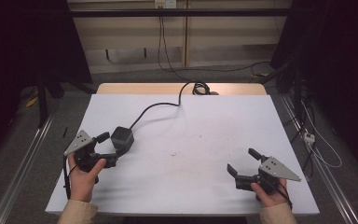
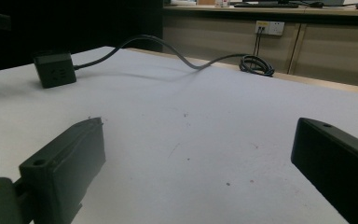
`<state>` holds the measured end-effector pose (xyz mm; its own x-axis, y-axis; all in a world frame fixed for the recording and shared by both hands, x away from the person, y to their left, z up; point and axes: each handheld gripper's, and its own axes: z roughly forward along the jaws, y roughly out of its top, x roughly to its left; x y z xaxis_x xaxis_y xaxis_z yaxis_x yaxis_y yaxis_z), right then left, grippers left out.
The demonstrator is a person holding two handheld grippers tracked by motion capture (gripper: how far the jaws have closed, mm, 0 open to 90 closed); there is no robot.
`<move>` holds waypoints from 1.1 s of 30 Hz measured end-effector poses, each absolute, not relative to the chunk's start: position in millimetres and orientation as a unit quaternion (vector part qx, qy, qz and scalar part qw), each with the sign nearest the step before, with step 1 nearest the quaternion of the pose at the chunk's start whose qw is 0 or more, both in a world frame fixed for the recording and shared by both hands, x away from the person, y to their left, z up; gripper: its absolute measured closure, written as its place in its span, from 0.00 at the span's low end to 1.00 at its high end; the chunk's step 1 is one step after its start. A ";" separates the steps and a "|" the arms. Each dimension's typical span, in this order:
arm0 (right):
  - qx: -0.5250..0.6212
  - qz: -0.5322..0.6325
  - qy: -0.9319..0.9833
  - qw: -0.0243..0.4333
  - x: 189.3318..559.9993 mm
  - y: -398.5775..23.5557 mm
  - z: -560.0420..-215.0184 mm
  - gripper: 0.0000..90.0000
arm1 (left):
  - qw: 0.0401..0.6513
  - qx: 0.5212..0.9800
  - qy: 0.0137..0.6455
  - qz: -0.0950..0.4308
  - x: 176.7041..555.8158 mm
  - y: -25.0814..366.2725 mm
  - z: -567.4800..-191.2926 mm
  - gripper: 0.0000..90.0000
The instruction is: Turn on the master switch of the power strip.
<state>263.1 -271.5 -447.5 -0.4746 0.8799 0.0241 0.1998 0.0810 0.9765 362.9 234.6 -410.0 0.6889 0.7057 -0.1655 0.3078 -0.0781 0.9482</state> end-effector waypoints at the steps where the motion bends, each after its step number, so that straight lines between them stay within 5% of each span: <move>1: 0.406 0.543 0.665 0.313 263.0 -271.5 -447.5 0.02 | 0.578 0.715 0.354 0.172 363.6 234.7 -409.6 0.07; 25: 0.404 0.546 0.666 0.309 267.3 -267.3 -448.1 0.03 | 0.573 0.716 0.358 0.175 375.2 237.0 -405.2 0.18; 33: 0.404 0.547 0.665 0.311 267.0 -267.8 -448.1 0.03 | 0.568 0.719 0.357 0.183 380.5 238.6 -405.8 0.29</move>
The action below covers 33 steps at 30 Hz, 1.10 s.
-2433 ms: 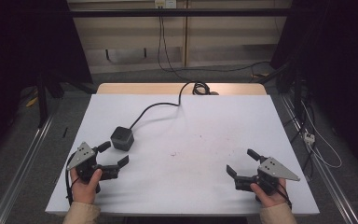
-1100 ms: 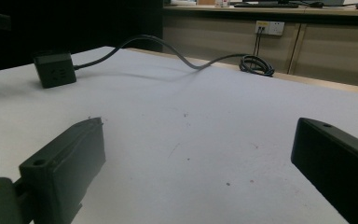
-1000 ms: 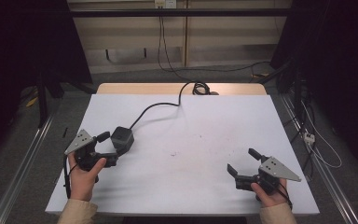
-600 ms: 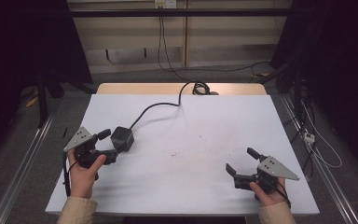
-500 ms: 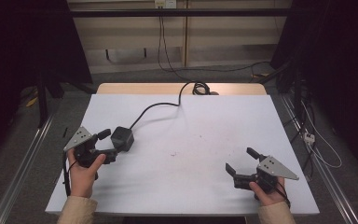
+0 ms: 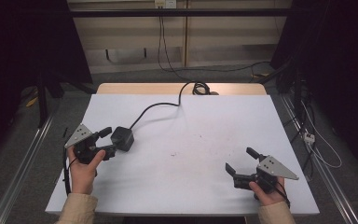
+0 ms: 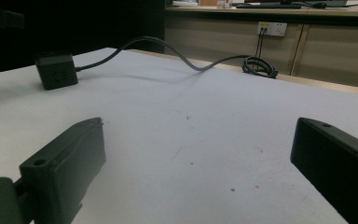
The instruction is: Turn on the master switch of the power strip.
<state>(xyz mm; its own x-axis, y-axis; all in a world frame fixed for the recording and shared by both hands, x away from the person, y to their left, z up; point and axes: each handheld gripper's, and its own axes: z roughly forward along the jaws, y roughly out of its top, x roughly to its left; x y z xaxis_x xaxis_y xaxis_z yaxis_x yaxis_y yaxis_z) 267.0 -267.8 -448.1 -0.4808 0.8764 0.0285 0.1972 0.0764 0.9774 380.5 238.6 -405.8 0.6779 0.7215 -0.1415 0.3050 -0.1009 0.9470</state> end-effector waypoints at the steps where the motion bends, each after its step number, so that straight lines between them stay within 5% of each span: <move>1: 0.404 0.546 0.664 0.311 267.0 -267.9 -448.2 0.03 | 0.567 0.719 0.357 0.184 381.1 238.4 -405.9 0.31; 33: 0.404 0.547 0.666 0.306 267.6 -267.3 -449.0 0.03 | 0.556 0.720 0.369 0.189 396.6 243.7 -407.5 0.61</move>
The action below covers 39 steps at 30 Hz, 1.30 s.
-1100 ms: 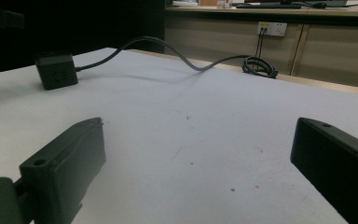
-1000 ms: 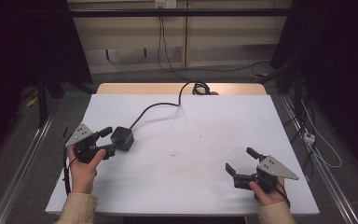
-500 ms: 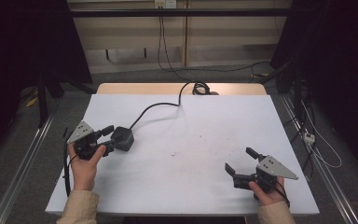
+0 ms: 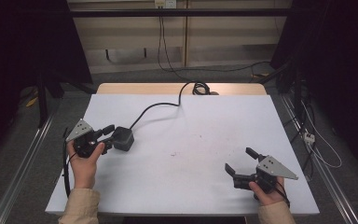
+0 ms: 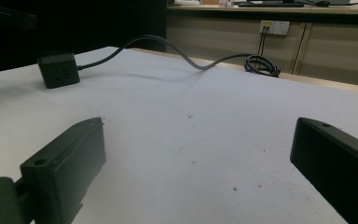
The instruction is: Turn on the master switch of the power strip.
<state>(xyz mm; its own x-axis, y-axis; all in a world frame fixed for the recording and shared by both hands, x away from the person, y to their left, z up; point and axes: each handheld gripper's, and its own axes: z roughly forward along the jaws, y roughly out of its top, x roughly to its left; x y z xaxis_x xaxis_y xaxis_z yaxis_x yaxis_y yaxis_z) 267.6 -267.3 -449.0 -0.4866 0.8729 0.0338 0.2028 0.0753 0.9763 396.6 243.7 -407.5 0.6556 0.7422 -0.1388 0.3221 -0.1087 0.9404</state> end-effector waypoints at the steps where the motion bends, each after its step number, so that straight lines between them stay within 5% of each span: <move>1: 0.404 0.548 0.666 0.306 267.6 -267.3 -448.9 0.03 | 0.555 0.720 0.370 0.189 397.1 244.1 -407.9 0.63; 39: 0.397 0.547 0.669 0.311 267.9 -266.2 -448.6 0.03 | 0.525 0.731 0.390 0.194 405.8 250.7 -412.7 1.00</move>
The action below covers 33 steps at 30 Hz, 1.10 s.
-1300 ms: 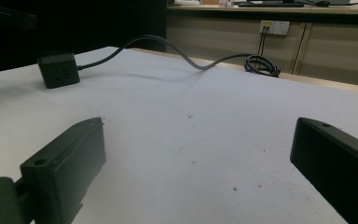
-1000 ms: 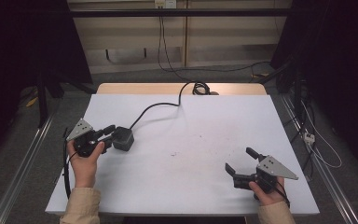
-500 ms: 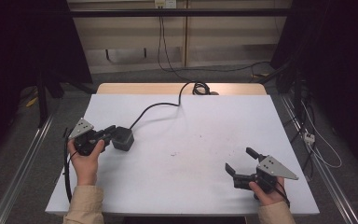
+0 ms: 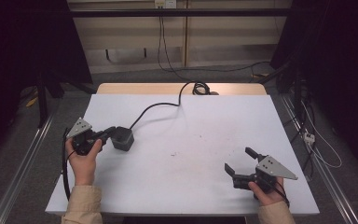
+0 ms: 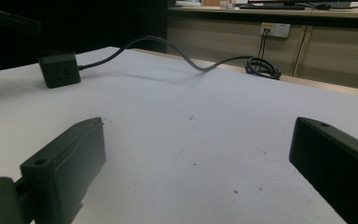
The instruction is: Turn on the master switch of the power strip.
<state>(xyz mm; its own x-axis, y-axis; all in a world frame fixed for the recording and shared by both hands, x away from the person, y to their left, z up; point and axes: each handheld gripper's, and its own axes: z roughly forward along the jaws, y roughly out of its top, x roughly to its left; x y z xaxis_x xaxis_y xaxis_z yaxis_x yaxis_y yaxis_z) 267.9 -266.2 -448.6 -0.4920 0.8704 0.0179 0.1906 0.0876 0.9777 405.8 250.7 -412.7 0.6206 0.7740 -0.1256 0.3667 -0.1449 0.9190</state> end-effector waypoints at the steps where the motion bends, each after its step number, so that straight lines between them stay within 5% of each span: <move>1: 0.396 0.547 0.669 0.311 267.8 -265.9 -448.5 0.03 | 0.522 0.733 0.390 0.196 405.9 250.7 -413.0 1.00; 33: 0.395 0.547 0.669 0.310 266.3 -265.0 -447.5 0.04 | 0.486 0.759 0.389 0.190 410.1 240.4 -422.4 1.00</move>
<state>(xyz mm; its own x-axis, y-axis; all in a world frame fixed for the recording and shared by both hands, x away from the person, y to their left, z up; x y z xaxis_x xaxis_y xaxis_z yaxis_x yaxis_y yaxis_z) 266.3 -265.0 -447.5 -0.4948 0.8689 0.0174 0.1896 0.0883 0.9779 410.1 240.4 -422.4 0.6245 0.7757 -0.0906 0.4063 -0.2237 0.8859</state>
